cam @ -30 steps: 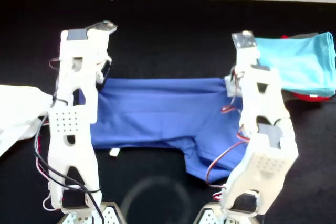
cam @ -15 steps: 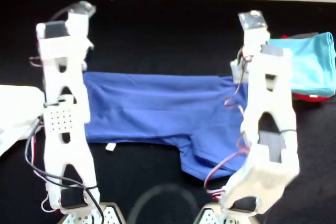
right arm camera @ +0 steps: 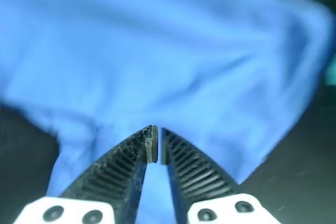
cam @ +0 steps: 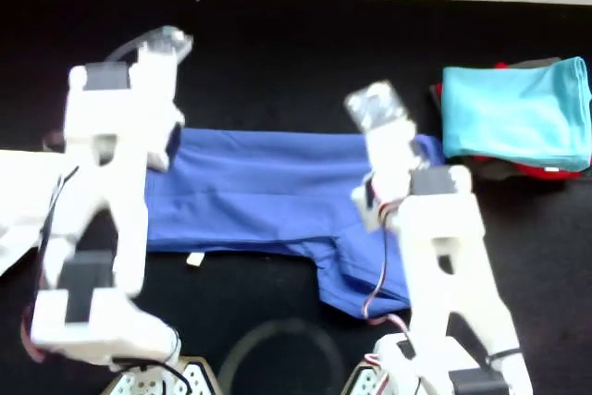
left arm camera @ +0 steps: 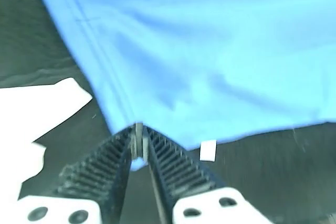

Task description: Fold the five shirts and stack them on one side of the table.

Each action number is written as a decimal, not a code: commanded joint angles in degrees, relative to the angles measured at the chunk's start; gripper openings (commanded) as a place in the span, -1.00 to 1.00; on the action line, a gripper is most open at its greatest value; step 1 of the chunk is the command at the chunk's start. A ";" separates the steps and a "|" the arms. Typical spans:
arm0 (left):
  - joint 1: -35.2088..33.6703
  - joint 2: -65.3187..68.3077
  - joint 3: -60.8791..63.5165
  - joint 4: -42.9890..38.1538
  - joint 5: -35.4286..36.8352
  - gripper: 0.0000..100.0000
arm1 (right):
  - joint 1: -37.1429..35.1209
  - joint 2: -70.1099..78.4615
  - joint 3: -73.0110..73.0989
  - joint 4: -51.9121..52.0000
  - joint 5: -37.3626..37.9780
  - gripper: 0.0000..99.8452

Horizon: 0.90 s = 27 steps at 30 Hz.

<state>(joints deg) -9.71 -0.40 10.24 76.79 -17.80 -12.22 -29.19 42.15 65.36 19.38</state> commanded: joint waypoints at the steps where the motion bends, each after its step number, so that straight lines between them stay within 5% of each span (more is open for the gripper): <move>1: 1.19 -12.88 27.38 -16.79 0.26 -0.98 | -5.05 -2.68 8.84 0.22 0.09 -0.87; 9: -5.05 -5.14 34.59 -29.01 -1.58 -0.98 | -13.14 -2.51 17.54 -2.24 0.09 -0.86; 17: -9.10 0.57 29.49 -28.40 -2.11 -0.98 | -20.26 -3.38 15.34 0.66 -0.18 -0.86; 22: -9.01 0.84 29.58 -28.22 -2.11 -0.98 | -17.19 -3.12 6.73 10.07 0.00 -0.83; 27: -9.01 0.92 29.58 -28.22 -2.11 -0.98 | -14.02 -2.59 4.62 11.91 2.90 -0.56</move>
<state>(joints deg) -17.01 -0.13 41.10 48.92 -19.21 -27.78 -31.21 49.45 76.26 19.38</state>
